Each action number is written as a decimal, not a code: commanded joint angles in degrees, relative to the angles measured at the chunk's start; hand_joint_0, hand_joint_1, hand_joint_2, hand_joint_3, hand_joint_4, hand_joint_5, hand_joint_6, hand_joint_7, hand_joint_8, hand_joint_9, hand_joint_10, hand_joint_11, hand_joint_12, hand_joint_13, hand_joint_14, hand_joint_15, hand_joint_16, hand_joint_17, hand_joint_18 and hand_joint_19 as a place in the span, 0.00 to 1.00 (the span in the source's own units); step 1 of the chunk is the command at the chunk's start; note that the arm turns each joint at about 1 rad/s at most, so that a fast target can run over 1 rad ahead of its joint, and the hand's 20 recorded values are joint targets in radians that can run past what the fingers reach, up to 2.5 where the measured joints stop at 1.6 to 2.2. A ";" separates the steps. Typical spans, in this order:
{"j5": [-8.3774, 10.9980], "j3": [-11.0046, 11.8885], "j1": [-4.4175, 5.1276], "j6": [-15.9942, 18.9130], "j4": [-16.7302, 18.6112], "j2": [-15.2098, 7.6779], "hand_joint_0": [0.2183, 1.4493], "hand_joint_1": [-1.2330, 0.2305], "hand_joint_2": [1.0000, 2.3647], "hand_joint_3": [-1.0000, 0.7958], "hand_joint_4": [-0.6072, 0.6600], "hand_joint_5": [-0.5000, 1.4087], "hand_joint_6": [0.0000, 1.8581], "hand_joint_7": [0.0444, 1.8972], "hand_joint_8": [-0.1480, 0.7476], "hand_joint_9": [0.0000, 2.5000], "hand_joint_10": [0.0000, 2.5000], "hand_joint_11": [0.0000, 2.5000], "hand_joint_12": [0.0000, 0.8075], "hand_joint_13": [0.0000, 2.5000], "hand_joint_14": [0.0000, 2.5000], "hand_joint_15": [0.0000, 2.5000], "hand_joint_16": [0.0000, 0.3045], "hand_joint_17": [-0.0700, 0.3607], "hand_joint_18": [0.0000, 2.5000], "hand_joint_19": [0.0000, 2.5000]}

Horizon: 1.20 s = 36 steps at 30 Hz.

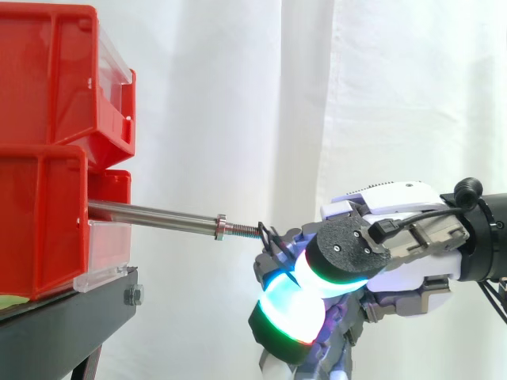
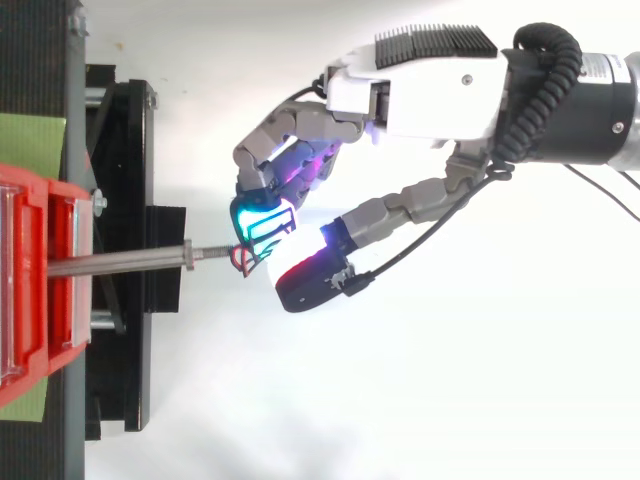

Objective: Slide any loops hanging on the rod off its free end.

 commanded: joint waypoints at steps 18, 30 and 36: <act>7.89 0.03 1.31 8.12 -12.09 4.52 0.32 0.29 0.02 0.45 0.51 0.16 0.47 0.50 0.50 0.38 0.00 0.13 0.37 0.38 0.00 0.08 0.15 0.40 0.39 0.15; 10.09 0.03 2.46 12.69 -16.57 5.49 0.36 0.25 0.01 0.39 0.53 0.16 0.47 0.49 0.49 0.37 0.00 0.12 0.37 0.38 0.00 0.07 0.15 0.40 0.38 0.14; 10.09 0.03 2.54 12.96 -16.75 5.49 0.37 0.23 0.01 0.36 0.54 0.16 0.47 0.48 0.49 0.36 0.00 0.13 0.36 0.38 0.00 0.07 0.15 0.39 0.38 0.14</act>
